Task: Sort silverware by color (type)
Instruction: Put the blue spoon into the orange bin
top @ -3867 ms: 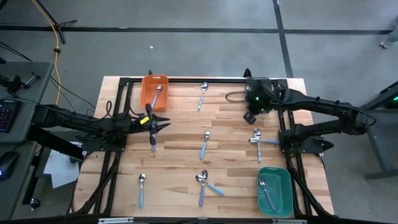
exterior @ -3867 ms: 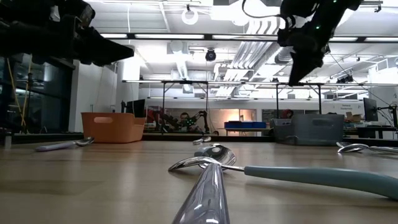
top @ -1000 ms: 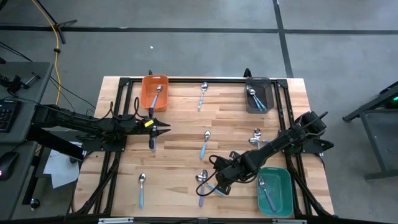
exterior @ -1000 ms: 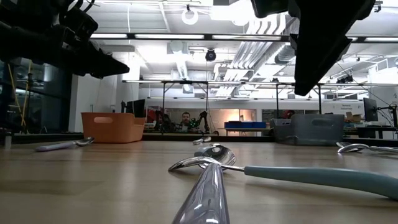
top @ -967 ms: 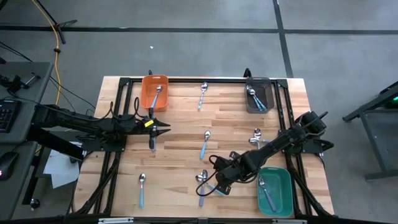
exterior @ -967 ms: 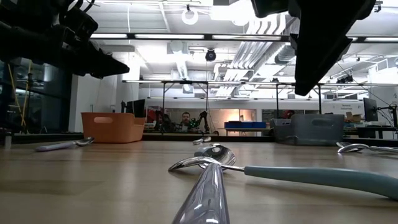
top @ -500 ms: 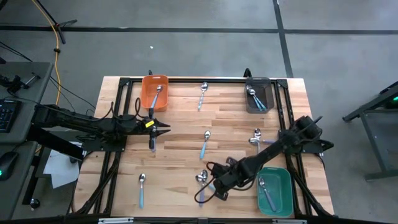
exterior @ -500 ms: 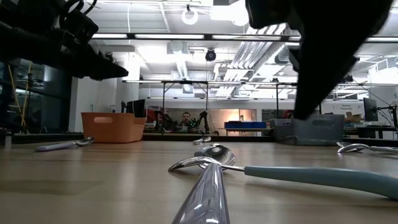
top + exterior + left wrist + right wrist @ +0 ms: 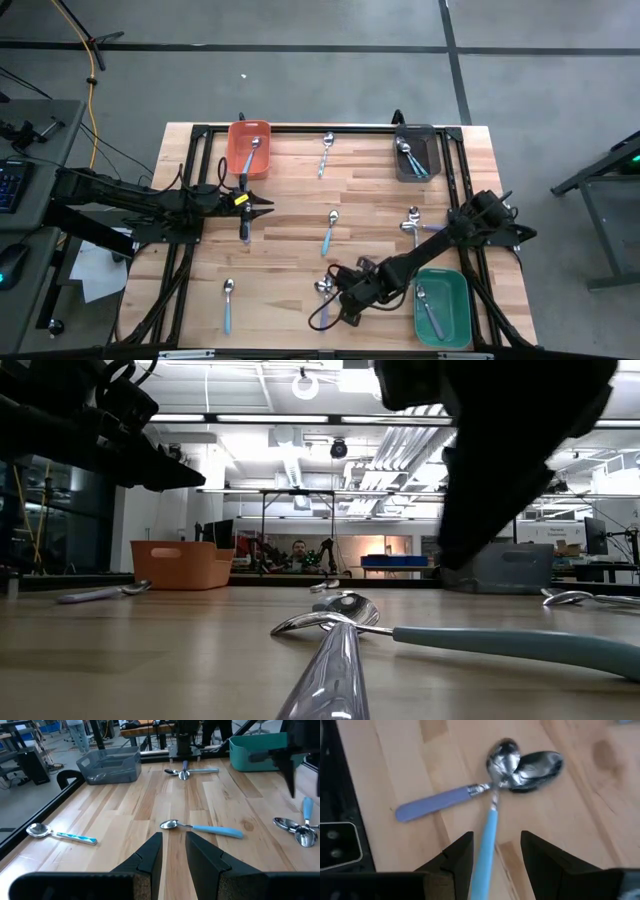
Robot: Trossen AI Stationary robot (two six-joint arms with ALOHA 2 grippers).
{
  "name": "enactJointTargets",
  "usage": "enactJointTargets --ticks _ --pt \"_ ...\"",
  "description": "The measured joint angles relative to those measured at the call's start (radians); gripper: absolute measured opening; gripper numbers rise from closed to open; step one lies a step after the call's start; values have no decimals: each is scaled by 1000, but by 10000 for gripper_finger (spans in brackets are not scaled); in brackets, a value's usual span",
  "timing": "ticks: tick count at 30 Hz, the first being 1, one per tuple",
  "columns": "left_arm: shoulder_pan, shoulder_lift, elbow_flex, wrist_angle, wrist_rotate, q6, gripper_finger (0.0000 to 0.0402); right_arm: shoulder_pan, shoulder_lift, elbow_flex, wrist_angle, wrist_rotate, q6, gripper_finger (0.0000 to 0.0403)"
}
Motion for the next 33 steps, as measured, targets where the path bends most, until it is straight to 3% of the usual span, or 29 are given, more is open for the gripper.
enactJointTargets --ticks 10,33 --pt "0 0 0 -11 0 -1 75 3 67 0 13 -37 -18 149" --pt "0 0 0 -48 0 -27 75 0 75 0 -102 -10 -73 148"
